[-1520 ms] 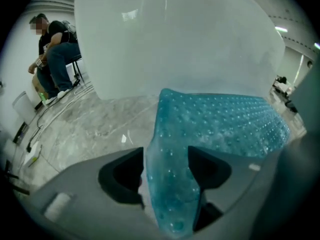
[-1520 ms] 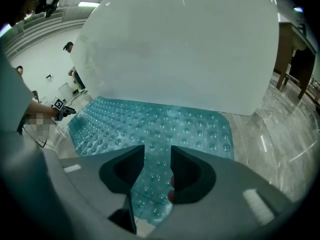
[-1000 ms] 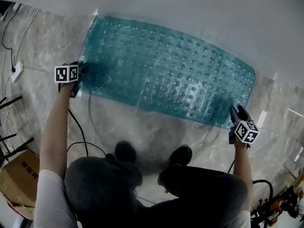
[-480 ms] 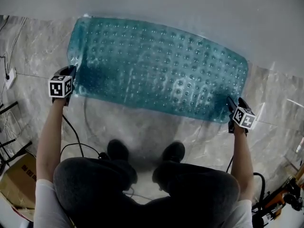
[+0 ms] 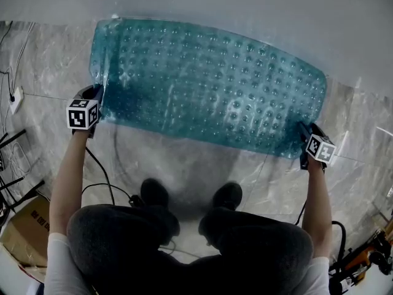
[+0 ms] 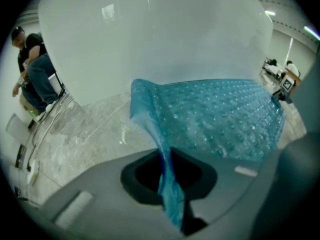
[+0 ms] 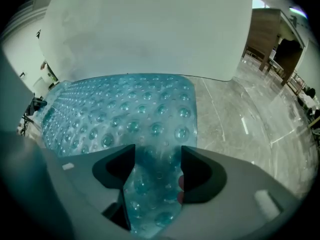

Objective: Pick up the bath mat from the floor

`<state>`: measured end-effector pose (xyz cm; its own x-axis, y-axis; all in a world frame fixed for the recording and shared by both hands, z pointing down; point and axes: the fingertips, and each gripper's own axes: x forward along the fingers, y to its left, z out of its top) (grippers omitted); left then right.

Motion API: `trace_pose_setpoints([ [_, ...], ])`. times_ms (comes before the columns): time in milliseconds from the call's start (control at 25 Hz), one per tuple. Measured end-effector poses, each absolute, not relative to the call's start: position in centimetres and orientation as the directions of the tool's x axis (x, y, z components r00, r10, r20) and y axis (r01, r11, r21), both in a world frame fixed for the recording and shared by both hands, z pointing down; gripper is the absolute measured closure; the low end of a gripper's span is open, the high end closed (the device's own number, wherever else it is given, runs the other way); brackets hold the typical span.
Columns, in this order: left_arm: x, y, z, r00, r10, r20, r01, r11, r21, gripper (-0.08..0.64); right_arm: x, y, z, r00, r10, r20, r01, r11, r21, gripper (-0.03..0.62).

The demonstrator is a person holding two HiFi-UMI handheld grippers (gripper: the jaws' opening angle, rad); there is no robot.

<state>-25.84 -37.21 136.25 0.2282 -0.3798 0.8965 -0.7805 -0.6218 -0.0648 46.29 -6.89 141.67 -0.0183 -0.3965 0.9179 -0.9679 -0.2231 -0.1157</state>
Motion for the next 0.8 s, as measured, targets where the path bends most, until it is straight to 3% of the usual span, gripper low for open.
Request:
trace_pose_setpoints([
  [240, -25.6, -37.0, 135.4, 0.250, -0.390, 0.886, -0.801, -0.597, -0.037, 0.522, 45.4, -7.1, 141.3, -0.015, -0.354, 0.935, -0.980, -0.181, -0.084, 0.445],
  [520, -25.8, -36.9, 132.4, 0.279, -0.383, 0.880, -0.811, -0.586, 0.002, 0.528, 44.1, -7.7, 138.5, -0.031, -0.353, 0.935, -0.985, -0.148, -0.088, 0.525],
  [800, -24.3, -35.8, 127.2, 0.255, -0.383, 0.888, -0.826, -0.563, -0.005, 0.534, 42.4, -8.6, 131.5, -0.082, -0.369, 0.926, -0.974, -0.168, -0.153, 0.546],
])
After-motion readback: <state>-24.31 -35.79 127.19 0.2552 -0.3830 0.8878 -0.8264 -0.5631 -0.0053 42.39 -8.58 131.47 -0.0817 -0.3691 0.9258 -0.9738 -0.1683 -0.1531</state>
